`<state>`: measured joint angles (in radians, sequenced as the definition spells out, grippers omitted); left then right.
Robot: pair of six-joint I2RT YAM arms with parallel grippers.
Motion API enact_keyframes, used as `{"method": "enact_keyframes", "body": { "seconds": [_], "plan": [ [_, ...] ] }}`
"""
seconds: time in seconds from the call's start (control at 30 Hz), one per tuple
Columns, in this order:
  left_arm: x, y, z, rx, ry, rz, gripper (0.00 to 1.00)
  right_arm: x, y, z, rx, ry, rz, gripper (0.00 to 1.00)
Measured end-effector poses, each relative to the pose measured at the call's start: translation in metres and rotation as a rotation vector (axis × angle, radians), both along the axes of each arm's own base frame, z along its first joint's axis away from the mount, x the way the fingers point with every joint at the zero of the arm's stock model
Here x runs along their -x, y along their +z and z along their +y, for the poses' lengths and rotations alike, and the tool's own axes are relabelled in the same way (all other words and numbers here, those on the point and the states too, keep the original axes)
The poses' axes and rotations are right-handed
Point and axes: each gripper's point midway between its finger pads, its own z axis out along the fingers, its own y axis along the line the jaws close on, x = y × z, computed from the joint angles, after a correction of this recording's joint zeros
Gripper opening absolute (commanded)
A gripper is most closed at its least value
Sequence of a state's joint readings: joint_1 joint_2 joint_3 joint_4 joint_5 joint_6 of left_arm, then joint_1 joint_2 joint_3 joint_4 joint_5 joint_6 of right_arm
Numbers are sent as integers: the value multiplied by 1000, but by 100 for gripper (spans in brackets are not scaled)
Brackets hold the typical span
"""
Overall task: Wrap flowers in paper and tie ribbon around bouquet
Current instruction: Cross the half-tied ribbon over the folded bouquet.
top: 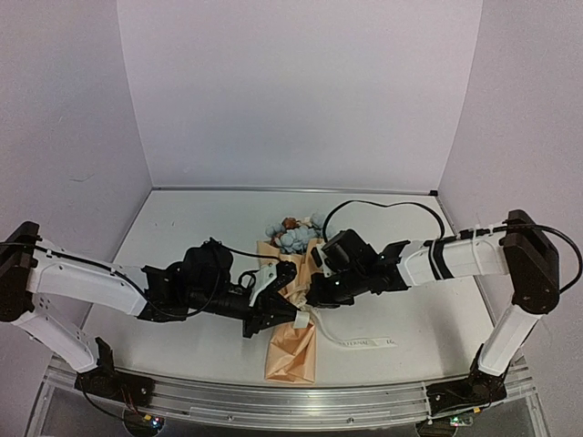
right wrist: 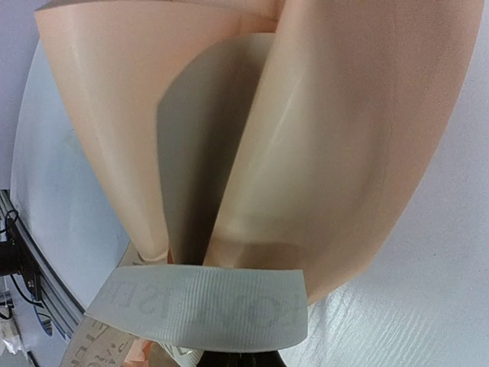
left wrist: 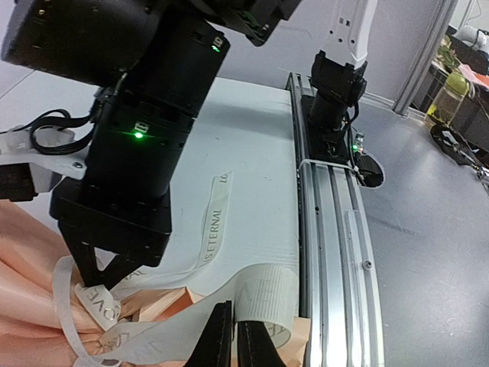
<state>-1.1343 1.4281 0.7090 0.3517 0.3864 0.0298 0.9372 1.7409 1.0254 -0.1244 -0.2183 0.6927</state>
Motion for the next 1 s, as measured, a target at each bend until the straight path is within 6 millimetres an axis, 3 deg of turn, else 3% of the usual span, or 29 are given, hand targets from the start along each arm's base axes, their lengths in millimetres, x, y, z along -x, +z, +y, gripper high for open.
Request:
{"method": "enact_keyframes", "body": {
  "seconds": [0.3,0.53,0.8,1.0],
  "plan": [
    [12,-23,-12,-87,-58,13,10,-4,7,7,-48,7,23,0],
    [14,-33,-18,-115,-63,12,41,-9,1,8,-58,-3,42,0],
    [1,-27,-21,-108,3,-3,39,-11,2,11,-68,14,23,0],
    [-20,-16,-18,-93,128,-38,46,-10,2,12,-69,31,20,0]
  ]
}}
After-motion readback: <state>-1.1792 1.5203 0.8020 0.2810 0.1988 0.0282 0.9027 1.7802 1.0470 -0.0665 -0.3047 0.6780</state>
